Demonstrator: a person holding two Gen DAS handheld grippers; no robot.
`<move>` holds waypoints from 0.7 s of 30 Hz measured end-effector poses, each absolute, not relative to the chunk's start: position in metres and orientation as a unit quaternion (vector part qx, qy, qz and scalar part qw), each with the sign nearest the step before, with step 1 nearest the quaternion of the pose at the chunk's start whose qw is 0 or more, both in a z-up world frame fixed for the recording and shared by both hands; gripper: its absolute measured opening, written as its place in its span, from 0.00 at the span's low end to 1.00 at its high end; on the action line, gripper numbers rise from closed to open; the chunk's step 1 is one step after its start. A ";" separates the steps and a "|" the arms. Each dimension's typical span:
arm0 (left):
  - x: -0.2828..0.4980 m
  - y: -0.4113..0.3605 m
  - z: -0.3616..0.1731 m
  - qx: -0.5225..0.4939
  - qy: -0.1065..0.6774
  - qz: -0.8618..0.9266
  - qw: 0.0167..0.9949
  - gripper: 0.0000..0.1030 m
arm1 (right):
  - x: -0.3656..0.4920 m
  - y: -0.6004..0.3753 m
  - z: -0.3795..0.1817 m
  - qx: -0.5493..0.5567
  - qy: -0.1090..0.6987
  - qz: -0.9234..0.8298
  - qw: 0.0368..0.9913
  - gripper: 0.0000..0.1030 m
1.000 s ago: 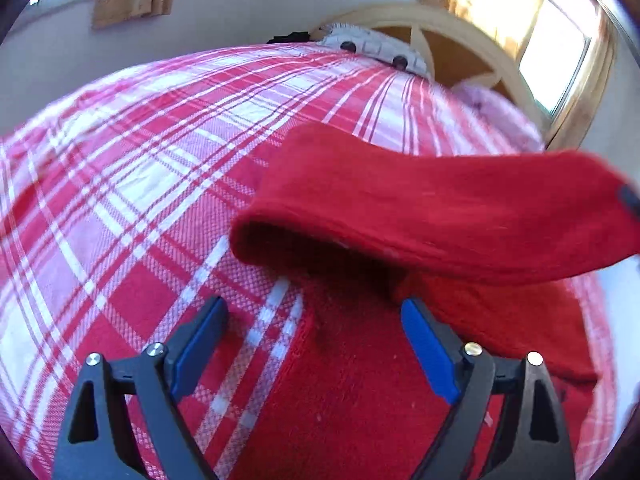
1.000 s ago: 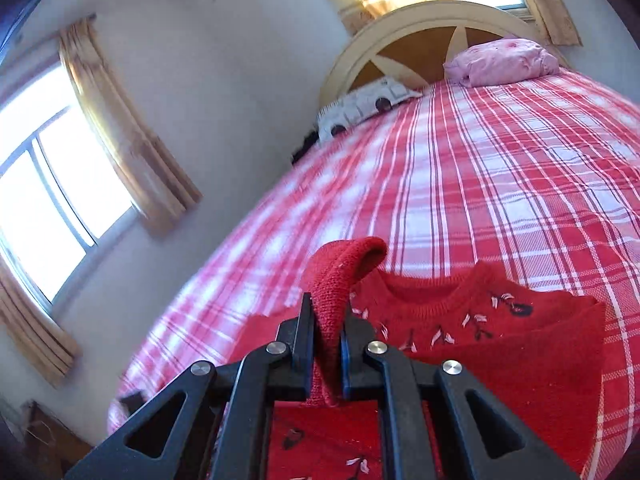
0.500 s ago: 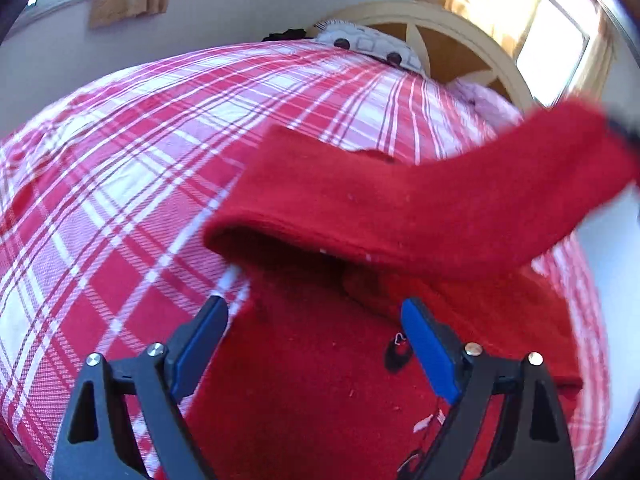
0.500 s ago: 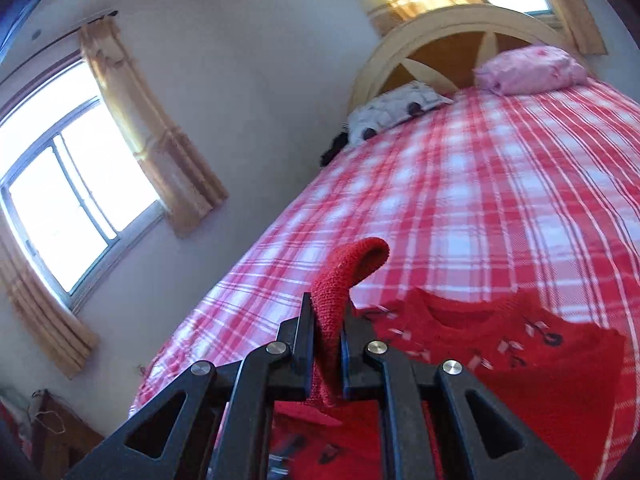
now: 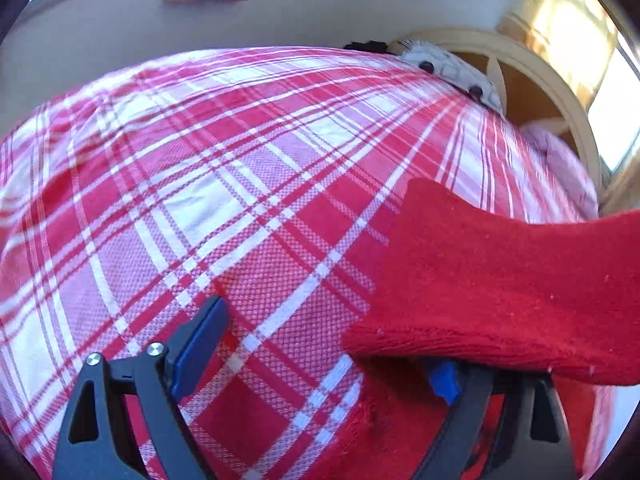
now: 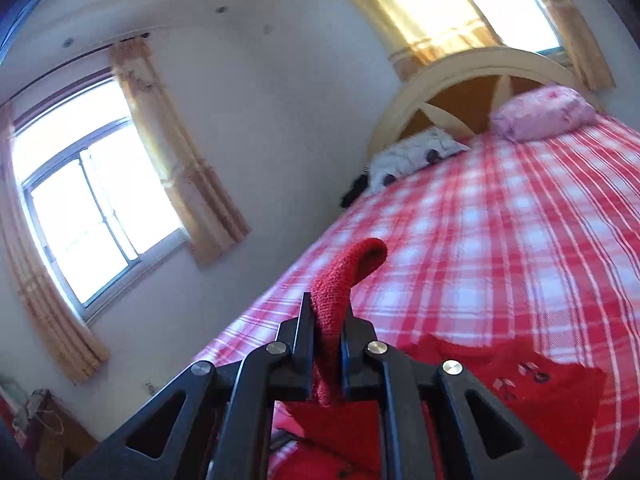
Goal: Fold small clothes
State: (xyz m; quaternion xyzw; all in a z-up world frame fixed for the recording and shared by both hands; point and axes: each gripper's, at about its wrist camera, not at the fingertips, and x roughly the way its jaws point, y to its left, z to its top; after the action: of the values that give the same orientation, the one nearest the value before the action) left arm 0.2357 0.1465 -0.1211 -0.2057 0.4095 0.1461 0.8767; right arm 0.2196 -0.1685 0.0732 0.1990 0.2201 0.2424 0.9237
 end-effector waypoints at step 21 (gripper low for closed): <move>0.234 0.135 -0.122 -0.156 0.425 0.133 0.882 0.91 | 0.207 -0.282 -0.116 0.212 0.390 0.027 0.895 0.09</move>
State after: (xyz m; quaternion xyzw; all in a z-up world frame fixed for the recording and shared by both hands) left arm 0.2336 0.1348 -0.1222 -0.1561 0.4245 0.1326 0.8819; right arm 0.2065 -0.2821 -0.1165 0.2121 0.3904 0.0267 0.8955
